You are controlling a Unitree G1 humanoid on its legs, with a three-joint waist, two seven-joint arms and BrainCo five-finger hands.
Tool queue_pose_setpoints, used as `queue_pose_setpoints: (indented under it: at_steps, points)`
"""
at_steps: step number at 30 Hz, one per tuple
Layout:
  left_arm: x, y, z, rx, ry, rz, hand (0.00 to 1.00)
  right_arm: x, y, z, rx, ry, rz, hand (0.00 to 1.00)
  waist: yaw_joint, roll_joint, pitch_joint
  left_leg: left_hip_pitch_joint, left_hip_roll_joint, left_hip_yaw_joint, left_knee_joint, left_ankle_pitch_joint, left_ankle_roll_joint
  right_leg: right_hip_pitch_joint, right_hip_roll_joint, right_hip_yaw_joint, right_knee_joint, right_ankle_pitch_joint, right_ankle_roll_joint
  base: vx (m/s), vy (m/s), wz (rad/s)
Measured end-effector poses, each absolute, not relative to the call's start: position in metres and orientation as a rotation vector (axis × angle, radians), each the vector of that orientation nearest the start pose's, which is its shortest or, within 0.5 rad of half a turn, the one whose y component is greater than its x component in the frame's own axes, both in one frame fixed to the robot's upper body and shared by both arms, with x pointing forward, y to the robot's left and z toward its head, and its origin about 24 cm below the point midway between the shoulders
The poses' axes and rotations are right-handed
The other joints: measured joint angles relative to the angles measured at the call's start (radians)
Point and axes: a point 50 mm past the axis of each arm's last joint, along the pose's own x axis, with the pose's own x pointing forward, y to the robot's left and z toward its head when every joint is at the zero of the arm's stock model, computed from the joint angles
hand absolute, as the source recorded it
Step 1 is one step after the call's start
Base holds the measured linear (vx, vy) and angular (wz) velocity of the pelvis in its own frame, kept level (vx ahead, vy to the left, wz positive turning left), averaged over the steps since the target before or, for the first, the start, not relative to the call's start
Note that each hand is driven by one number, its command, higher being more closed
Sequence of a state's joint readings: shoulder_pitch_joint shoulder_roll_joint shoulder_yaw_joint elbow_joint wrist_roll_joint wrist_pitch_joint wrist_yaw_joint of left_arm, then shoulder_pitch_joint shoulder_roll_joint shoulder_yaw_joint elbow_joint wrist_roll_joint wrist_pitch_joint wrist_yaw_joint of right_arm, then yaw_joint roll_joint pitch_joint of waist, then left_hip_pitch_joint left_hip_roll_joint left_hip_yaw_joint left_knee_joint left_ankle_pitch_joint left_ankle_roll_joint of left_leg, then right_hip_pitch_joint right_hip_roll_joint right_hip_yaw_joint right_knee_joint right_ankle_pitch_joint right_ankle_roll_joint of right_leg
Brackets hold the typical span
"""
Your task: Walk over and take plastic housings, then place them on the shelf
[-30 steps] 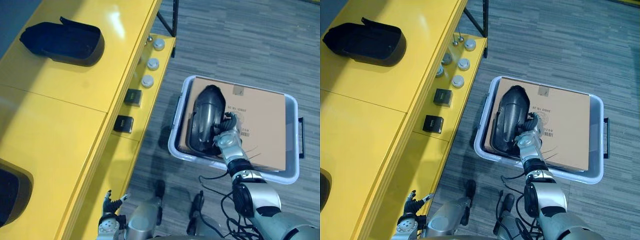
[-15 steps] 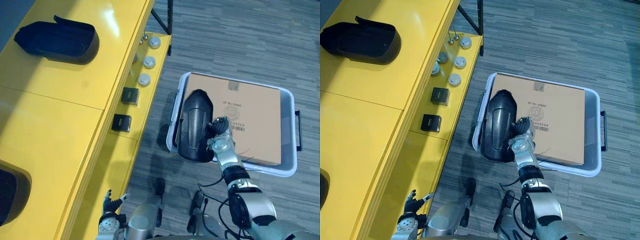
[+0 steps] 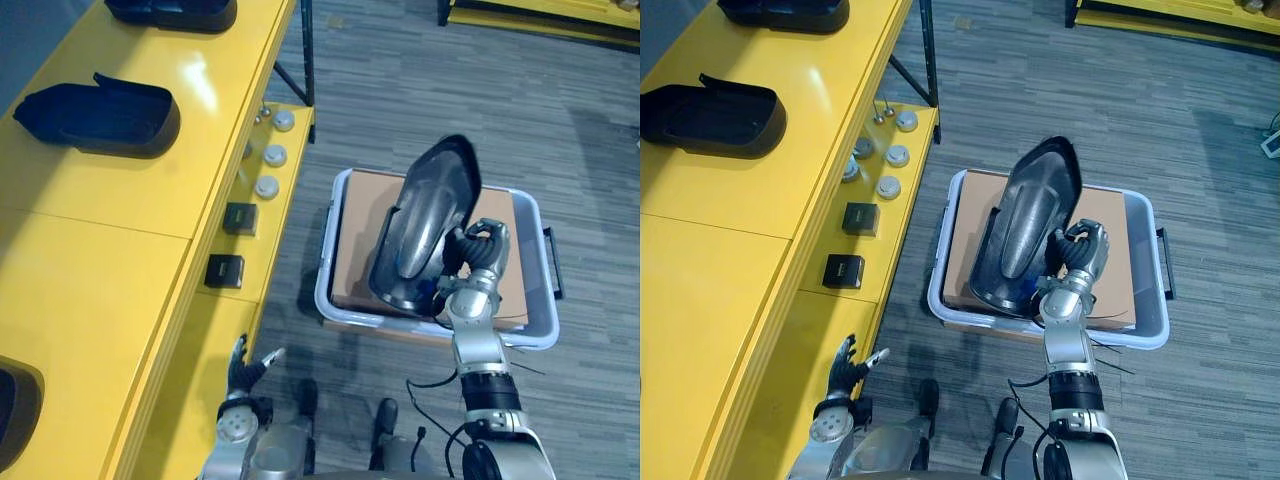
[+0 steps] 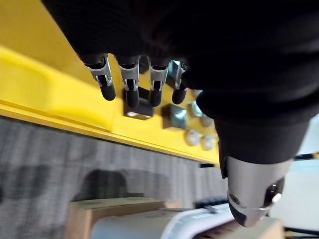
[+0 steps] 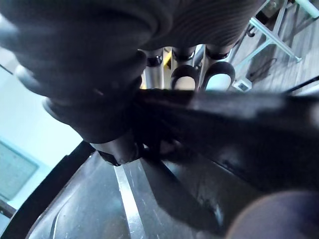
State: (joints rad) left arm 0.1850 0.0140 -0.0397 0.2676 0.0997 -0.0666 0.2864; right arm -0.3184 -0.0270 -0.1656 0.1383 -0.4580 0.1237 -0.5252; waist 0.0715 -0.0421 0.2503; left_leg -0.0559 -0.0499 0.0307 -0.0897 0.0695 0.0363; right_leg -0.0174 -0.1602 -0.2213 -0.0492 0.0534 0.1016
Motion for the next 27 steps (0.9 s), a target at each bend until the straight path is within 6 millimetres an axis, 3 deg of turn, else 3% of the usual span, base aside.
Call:
queue_pose_setpoints:
  at_steps: [2,8,14,23,27]
  points:
    - [0.199,0.165,-0.033,0.147,0.278,0.273,0.0,0.298,-0.195,0.101,-0.419,-0.176,-0.673,1.0,-0.006,0.003,-0.002,0.007,0.0,0.004,-0.001,0.0,-0.001,0.003,0.0,0.0,0.001,-0.002,0.002,-0.03,-0.022,-0.05]
    - [0.213,0.151,0.053,0.138,-0.123,0.295,0.0,0.286,-0.183,0.126,-0.456,-0.323,-0.678,1.0,-0.01,0.006,-0.054,0.021,0.0,0.003,-0.003,-0.001,-0.001,0.017,0.0,-0.001,-0.001,-0.008,0.0,0.0,-0.003,-0.01]
    - [0.218,0.133,0.112,0.165,-0.41,0.283,0.0,0.282,-0.159,0.149,-0.475,-0.461,-0.617,1.0,-0.028,0.006,-0.071,0.05,-0.001,0.0,-0.003,-0.001,-0.001,0.047,-0.001,-0.007,-0.006,-0.008,0.0,0.01,-0.009,0.03]
    - [0.224,0.1,0.132,0.178,-0.529,0.153,0.0,0.278,-0.131,0.16,-0.455,-0.539,-0.515,1.0,-0.042,0.009,-0.124,0.062,0.0,0.017,-0.003,-0.002,-0.001,0.047,0.001,0.006,-0.005,-0.008,0.0,-0.03,-0.01,-0.06]
    - [0.233,0.084,0.123,0.199,-0.493,0.074,0.0,0.276,-0.111,0.162,-0.437,-0.566,-0.441,1.0,-0.058,0.01,-0.147,0.067,0.001,0.03,-0.003,-0.003,-0.003,0.046,0.001,0.019,-0.005,-0.007,0.0,-0.01,-0.005,-0.08]
